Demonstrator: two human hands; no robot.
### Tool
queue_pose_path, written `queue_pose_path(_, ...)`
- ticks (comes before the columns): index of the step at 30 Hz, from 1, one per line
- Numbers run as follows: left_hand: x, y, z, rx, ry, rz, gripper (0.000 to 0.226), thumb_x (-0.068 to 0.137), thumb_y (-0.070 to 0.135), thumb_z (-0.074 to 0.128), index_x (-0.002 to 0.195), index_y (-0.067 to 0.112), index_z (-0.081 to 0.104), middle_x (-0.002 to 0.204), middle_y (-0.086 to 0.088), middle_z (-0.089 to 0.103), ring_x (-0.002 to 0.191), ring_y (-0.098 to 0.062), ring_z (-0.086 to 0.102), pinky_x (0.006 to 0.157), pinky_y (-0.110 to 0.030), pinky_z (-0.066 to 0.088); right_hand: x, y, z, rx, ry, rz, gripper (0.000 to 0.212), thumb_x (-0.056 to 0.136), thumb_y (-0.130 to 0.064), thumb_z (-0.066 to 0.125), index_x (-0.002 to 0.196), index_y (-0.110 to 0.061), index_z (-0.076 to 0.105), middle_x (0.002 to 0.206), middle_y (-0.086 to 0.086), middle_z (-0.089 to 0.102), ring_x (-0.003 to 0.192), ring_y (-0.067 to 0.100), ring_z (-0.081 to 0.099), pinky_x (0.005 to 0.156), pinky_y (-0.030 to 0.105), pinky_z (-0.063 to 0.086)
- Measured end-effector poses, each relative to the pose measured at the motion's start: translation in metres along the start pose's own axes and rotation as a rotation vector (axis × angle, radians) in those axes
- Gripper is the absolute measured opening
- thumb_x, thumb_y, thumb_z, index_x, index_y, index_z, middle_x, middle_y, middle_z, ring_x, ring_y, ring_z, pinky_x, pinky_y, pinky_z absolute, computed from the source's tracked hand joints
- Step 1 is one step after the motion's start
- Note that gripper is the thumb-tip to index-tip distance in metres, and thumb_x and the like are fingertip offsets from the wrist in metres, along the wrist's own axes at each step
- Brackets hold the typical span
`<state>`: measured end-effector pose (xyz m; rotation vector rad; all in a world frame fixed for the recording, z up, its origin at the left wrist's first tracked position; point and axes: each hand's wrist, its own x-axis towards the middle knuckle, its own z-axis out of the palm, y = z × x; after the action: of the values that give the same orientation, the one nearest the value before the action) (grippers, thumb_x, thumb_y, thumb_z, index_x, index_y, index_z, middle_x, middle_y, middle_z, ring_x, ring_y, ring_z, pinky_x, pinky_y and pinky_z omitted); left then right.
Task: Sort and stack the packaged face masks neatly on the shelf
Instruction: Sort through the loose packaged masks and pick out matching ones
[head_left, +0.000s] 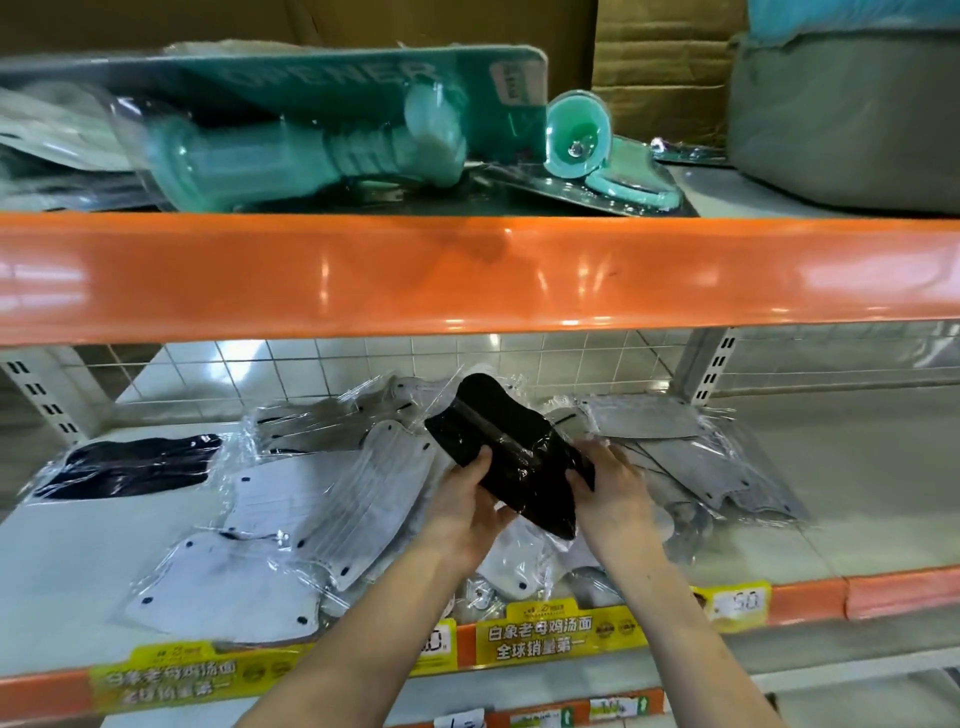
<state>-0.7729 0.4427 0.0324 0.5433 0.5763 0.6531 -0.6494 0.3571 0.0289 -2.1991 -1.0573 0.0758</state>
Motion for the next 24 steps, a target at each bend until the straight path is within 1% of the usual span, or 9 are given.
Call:
queue_pose_path(3, -0.002, 0.012, -0.018, 0.111, 0.099, 0.032, 0.016, 0.099, 0.01, 0.045, 0.103, 0.008, 0.06, 0.088, -0.01, 0.072, 0.088, -0.024, 0.066, 0.064, -0.037, 0.054, -0.006, -0.01, 0.011, -0.122, 0.137, -0.105, 0.032, 0.086, -0.003, 0.055, 0.117, -0.007, 0.063, 0.113, 0.017, 0.059, 0.107, 0.039, 0.055, 0.09, 0.041, 0.042)
queue_pose_path(6, -0.006, 0.029, -0.036, 0.006, 0.189, 0.051, 0.019, 0.1, 0.009, 0.041, 0.109, 0.004, 0.057, 0.093, -0.014, 0.069, 0.087, -0.026, 0.064, 0.072, -0.039, 0.052, -0.018, -0.031, 0.031, -0.294, 0.26, -0.379, 0.036, 0.086, -0.022, 0.051, 0.115, -0.005, 0.065, 0.111, 0.016, 0.061, 0.106, 0.037, 0.057, 0.097, 0.052, 0.045)
queue_pose_path(10, -0.013, 0.055, -0.066, -0.064, 0.224, 0.051, 0.027, 0.1, 0.01, 0.038, 0.117, 0.0, 0.056, 0.101, -0.018, 0.068, 0.088, -0.028, 0.064, 0.07, -0.036, 0.052, -0.036, -0.064, 0.067, -0.359, 0.007, -0.565, 0.058, 0.077, -0.035, 0.067, 0.125, -0.003, 0.059, 0.125, 0.015, 0.06, 0.117, 0.031, 0.056, 0.1, 0.044, 0.047)
queue_pose_path(13, -0.03, 0.077, -0.088, 0.025, 0.225, 0.124, 0.023, 0.099, 0.006, 0.04, 0.111, 0.001, 0.058, 0.095, -0.017, 0.069, 0.084, -0.025, 0.067, 0.065, -0.032, 0.055, -0.037, -0.085, 0.089, -0.347, -0.082, -0.561, 0.067, 0.059, -0.006, 0.078, 0.123, 0.0, 0.061, 0.121, 0.017, 0.062, 0.11, 0.033, 0.062, 0.097, 0.044, 0.047)
queue_pose_path(15, -0.042, 0.091, -0.1, 0.233, 0.274, 0.237, 0.019, 0.098, 0.003, 0.043, 0.109, 0.007, 0.058, 0.103, -0.015, 0.067, 0.089, -0.022, 0.066, 0.075, -0.031, 0.055, -0.035, -0.1, 0.099, -0.322, -0.09, -0.567, 0.053, 0.064, 0.002, 0.062, 0.117, 0.001, 0.063, 0.114, 0.017, 0.065, 0.102, 0.034, 0.066, 0.09, 0.043, 0.051)
queue_pose_path(17, -0.05, 0.106, -0.119, 0.615, 0.42, 0.388, 0.024, 0.096, 0.007, 0.049, 0.117, 0.017, 0.054, 0.116, -0.01, 0.062, 0.102, -0.018, 0.062, 0.09, -0.034, 0.049, -0.035, -0.118, 0.105, -0.297, -0.159, -0.547, 0.053, 0.072, 0.004, 0.05, 0.124, 0.0, 0.057, 0.123, 0.016, 0.06, 0.112, 0.033, 0.061, 0.092, 0.038, 0.05)
queue_pose_path(20, -0.059, 0.125, -0.155, 1.086, 0.615, 0.668, 0.064, 0.095, 0.019, 0.054, 0.15, 0.023, 0.021, 0.153, -0.004, 0.03, 0.14, -0.017, 0.029, 0.114, -0.037, 0.028, -0.035, -0.144, 0.117, -0.359, -0.301, -0.521, 0.068, 0.086, 0.0, 0.053, 0.148, -0.008, 0.027, 0.152, 0.007, 0.032, 0.14, 0.022, 0.03, 0.112, 0.029, 0.025)
queue_pose_path(22, -0.07, 0.14, -0.177, 1.358, 0.666, 0.932, 0.067, 0.096, 0.031, 0.051, 0.151, 0.023, 0.014, 0.157, -0.006, 0.019, 0.144, -0.02, 0.017, 0.117, -0.035, 0.017, -0.036, -0.156, 0.128, -0.353, -0.317, -0.515, 0.068, 0.082, 0.001, 0.061, 0.144, -0.005, 0.035, 0.148, 0.01, 0.038, 0.137, 0.025, 0.037, 0.111, 0.031, 0.028)
queue_pose_path(24, -0.074, 0.155, -0.198, 1.677, 0.544, 1.159, 0.062, 0.092, 0.04, 0.048, 0.146, 0.015, 0.031, 0.15, -0.01, 0.035, 0.14, -0.024, 0.028, 0.114, -0.034, 0.021, -0.038, -0.166, 0.14, -0.337, -0.286, -0.527, 0.064, 0.069, 0.005, 0.074, 0.129, -0.001, 0.054, 0.13, 0.016, 0.056, 0.119, 0.033, 0.056, 0.099, 0.038, 0.044)
